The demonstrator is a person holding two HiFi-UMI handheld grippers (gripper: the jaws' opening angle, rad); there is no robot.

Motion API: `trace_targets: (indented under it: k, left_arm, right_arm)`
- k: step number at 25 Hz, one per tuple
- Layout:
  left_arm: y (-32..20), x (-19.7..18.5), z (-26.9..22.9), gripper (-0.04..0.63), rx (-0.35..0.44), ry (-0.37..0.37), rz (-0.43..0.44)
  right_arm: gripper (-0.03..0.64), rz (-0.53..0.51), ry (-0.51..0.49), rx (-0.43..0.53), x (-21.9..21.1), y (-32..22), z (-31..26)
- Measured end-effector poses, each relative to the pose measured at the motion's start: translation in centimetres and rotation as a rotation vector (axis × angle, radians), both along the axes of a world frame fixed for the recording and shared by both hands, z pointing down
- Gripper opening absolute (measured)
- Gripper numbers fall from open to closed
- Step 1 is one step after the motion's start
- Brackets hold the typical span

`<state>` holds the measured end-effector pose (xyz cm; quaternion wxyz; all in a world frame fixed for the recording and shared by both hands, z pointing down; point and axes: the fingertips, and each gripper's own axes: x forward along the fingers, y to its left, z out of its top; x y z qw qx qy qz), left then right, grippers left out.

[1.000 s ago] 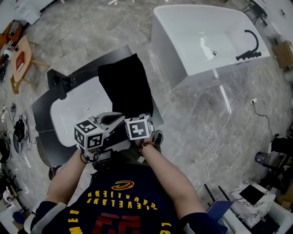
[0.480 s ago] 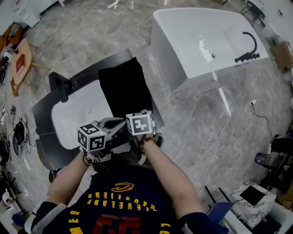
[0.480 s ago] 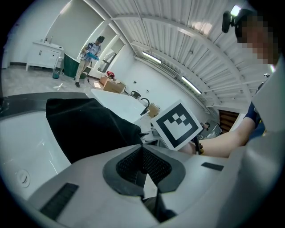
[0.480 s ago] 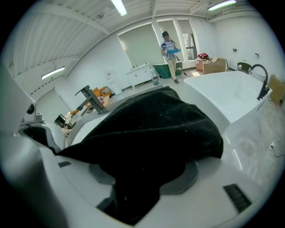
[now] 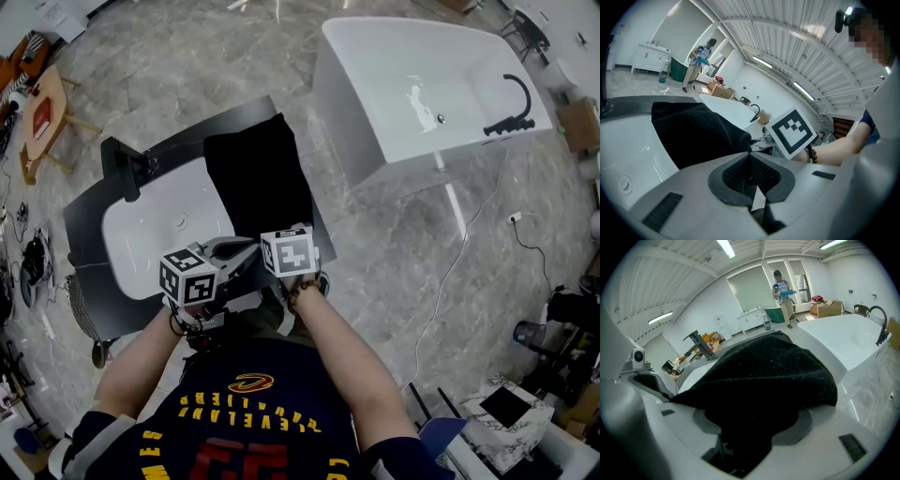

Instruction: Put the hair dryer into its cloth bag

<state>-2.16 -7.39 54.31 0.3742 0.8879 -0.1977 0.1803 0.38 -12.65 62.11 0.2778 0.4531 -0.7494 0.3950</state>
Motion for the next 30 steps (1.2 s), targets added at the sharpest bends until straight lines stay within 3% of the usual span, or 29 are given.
trace_targets:
  k: [11,17,19,23,30]
  left_arm:
    - [1.1,1.8,1.3,0.009,0.008,-0.037,0.012]
    - [2.3,2.5,2.6,0.009,0.016,-0.097,0.028]
    - [3.0,2.7,2.9,0.011,0.056,-0.153,0.063]
    - [4.6,3.5,2.4,0.025,0.21,-0.305,0.16]
    - [5.6,3.2,-0.4,0.025,0.41,-0.421,0.17]
  right_arm:
    - [0.232,-0.008,-0.025,0.054,4.6,4.7,-3.5]
    - [0.232,-0.028,-0.013,0.06,7.3,7.7,-4.2]
    - [0.232,-0.052,0.001,0.079,7.7,8.3,-4.7]
    - [0.232,-0.097,0.025,0.118,8.7,9.4,-5.7]
    - [0.232,-0.162,0.017,0.146,9.2,9.6,-7.4]
